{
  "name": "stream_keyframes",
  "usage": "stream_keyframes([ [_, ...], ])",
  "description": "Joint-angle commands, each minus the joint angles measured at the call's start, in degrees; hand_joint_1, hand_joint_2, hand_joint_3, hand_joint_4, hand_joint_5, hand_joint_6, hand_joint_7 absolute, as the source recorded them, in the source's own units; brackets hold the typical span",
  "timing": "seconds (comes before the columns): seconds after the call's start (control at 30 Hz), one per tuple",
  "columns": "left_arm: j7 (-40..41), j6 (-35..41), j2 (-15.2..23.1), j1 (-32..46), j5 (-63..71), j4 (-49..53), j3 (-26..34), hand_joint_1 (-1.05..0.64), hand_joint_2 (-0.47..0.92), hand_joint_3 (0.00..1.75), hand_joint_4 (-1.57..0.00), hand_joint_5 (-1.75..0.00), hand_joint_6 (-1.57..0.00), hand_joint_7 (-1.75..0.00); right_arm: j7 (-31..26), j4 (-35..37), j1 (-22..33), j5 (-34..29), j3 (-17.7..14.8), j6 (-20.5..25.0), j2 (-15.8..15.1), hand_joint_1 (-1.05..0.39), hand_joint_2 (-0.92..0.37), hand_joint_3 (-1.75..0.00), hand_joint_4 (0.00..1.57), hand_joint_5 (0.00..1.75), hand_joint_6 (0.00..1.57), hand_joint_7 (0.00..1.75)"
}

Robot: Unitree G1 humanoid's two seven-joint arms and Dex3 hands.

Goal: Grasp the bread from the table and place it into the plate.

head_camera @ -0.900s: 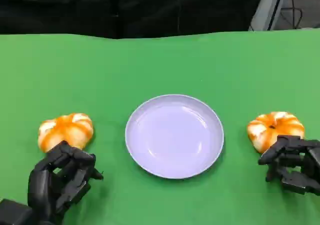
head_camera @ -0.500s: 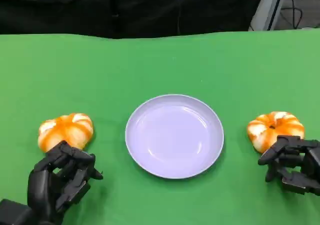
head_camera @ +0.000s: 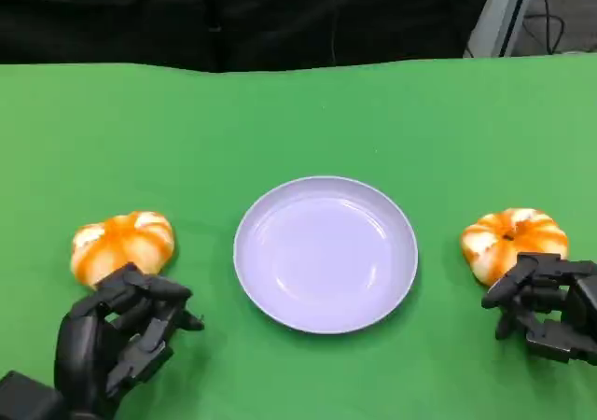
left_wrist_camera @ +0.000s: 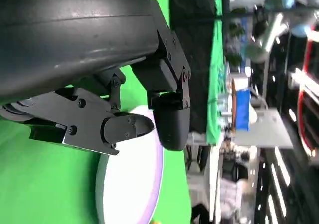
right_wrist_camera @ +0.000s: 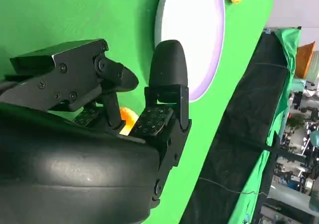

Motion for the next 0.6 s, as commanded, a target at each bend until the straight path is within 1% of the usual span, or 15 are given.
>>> stream_keyframes([
  [0.03,-0.4,-4.8,2.3,0.0,2.0,1.6,-0.5,-0.26,0.92,0.32,-0.99,-0.25,-1.07,-0.04,0.5,0.1,-0.1,0.9,-0.3,0.0,-0.9,0.14,-0.79,-0.72,0.91,1.36,0.97,0.94],
  [0.07,-0.4,-5.8,2.3,0.0,2.1,1.8,-0.5,-0.27,0.92,0.31,-0.98,-0.18,-1.03,-0.02,0.4,0.1,-0.1,0.9,-0.3,0.2,-0.9,0.14,-0.79,-0.72,0.91,1.36,0.97,0.94],
  [0.13,-0.2,-7.1,2.3,-0.2,2.1,2.3,-0.4,-0.29,0.92,0.29,-0.94,-0.11,-0.94,0.00,0.2,0.0,0.0,0.8,-0.3,0.4,-0.9,0.14,-0.79,-0.72,0.90,1.36,0.97,0.94],
  [0.23,-0.6,-7.9,2.2,-0.4,1.6,2.8,-0.4,-0.30,0.92,0.29,-0.94,-0.08,-0.91,0.00,0.2,0.0,0.0,0.8,-0.3,0.3,-0.9,0.14,-0.79,-0.72,0.90,1.37,0.97,0.94],
  [0.27,-0.9,-8.1,2.2,-0.4,1.2,2.9,-0.3,-0.29,0.92,0.28,-0.89,-0.05,-0.84,0.00,0.1,0.0,0.0,0.7,-0.2,0.2,-0.9,0.15,-0.79,-0.72,0.90,1.37,0.97,0.94],
  [0.3,-1.2,-8.2,2.1,-0.5,0.8,2.9,-0.2,-0.28,0.92,0.28,-0.88,-0.04,-0.81,0.00,0.2,0.0,0.0,0.8,-0.3,0.1,-0.9,0.15,-0.79,-0.72,0.90,1.37,0.97,0.94],
  [0.43,-2.5,-8.1,2.1,-0.5,-0.7,2.3,0.0,-0.28,0.92,0.25,-0.82,0.00,-0.73,0.00,0.1,0.0,-0.1,0.7,-0.2,0.2,-0.9,0.14,-0.78,-0.73,0.90,1.38,0.96,0.95],
  [0.57,-3.2,-8.0,2.0,-0.5,-1.5,2.3,0.1,-0.28,0.92,0.24,-0.81,0.00,-0.72,0.00,0.1,0.0,-0.1,0.7,-0.2,0.2,-0.9,0.14,-0.77,-0.74,0.90,1.38,0.96,0.95],
  [0.6,-2.8,-9.6,2.5,-0.4,-1.1,2.0,0.2,-0.30,0.92,0.23,-0.80,0.00,-0.71,0.00,0.0,0.0,-0.1,0.6,-0.2,0.1,-0.9,0.14,-0.77,-0.74,0.90,1.38,0.96,0.96],
])
